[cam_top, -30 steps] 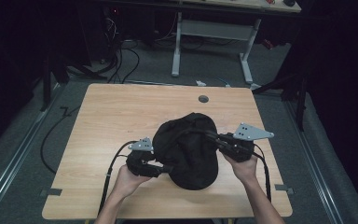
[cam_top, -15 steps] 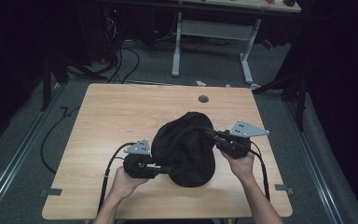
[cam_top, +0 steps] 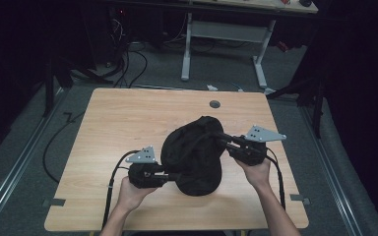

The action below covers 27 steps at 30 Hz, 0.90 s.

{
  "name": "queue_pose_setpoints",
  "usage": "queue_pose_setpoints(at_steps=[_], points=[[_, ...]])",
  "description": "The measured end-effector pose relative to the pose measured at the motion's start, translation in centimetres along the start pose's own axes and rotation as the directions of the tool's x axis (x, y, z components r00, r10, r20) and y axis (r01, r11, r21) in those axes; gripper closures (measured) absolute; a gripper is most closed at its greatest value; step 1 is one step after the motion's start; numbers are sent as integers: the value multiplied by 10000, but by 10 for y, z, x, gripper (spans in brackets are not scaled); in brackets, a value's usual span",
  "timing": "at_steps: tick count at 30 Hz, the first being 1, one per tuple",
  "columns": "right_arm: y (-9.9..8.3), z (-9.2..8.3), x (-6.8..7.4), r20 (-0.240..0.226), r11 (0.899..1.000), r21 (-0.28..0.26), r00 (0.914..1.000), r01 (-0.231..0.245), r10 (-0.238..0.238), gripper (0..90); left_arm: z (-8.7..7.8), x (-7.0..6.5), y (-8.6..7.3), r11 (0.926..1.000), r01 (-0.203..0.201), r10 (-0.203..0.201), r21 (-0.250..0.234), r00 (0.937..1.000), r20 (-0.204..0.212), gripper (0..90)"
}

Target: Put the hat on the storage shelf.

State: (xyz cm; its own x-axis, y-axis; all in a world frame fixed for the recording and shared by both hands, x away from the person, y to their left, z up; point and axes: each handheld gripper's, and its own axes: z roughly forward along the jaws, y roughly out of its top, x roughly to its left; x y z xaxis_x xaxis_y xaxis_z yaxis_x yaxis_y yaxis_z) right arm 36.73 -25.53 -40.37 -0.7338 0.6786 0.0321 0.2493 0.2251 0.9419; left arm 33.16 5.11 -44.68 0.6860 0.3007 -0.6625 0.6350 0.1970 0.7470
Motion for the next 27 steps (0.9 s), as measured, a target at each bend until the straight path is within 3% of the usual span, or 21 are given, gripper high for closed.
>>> queue_pose_setpoints(at_steps=[1,2,4,8,10,15,16,18,19,22,23,26,27], points=[[0,0,0,0,10000,0,10000,0,0,725,-1,-1,0,10000,-51,51,-69,10000,-7,714],[0,-1,-1,-13,9998,-34,9999,-172,172,657,-2,-1,1,9999,-75,74,-135,10000,-39,717],[0,-2,-2,-22,9994,-96,9995,-323,322,603,-5,-1,3,9995,-89,86,-317,9999,-88,720],[0,-5,-3,31,9987,-92,9987,-504,504,544,-10,-1,7,9983,-82,73,-581,9998,-166,720],[-1,-7,-4,45,9981,64,9981,-618,618,524,-13,-1,9,9973,-61,48,-735,9998,-189,720],[-15,-10,-6,752,9921,1038,9952,-704,628,495,-17,1,13,9932,-85,56,-1162,9997,-253,719],[-15,-10,-6,752,9921,1038,9952,-704,628,495,-17,1,13,9932,-85,56,-1162,9997,-253,719],[-31,-9,-11,1091,9792,1714,9899,-1088,909,483,-19,1,16,9909,-169,123,-1339,9993,-351,719],[-31,-9,-11,1091,9792,1714,9899,-1088,909,483,-19,1,16,9909,-169,123,-1339,9993,-351,719],[-56,-7,-17,1660,9606,2354,9800,-1476,1099,473,-22,0,18,9861,-258,186,-1642,9988,-454,719],[-56,-7,-17,1660,9606,2354,9800,-1476,1099,473,-22,0,18,9861,-258,186,-1642,9988,-454,718],[-81,-3,-23,2238,9309,3147,9676,-1855,1171,462,-25,-2,21,9823,-452,348,-1816,9976,-602,719],[-81,-3,-23,2238,9309,3147,9676,-1855,1171,462,-25,-2,21,9823,-452,348,-1816,9976,-602,719]])
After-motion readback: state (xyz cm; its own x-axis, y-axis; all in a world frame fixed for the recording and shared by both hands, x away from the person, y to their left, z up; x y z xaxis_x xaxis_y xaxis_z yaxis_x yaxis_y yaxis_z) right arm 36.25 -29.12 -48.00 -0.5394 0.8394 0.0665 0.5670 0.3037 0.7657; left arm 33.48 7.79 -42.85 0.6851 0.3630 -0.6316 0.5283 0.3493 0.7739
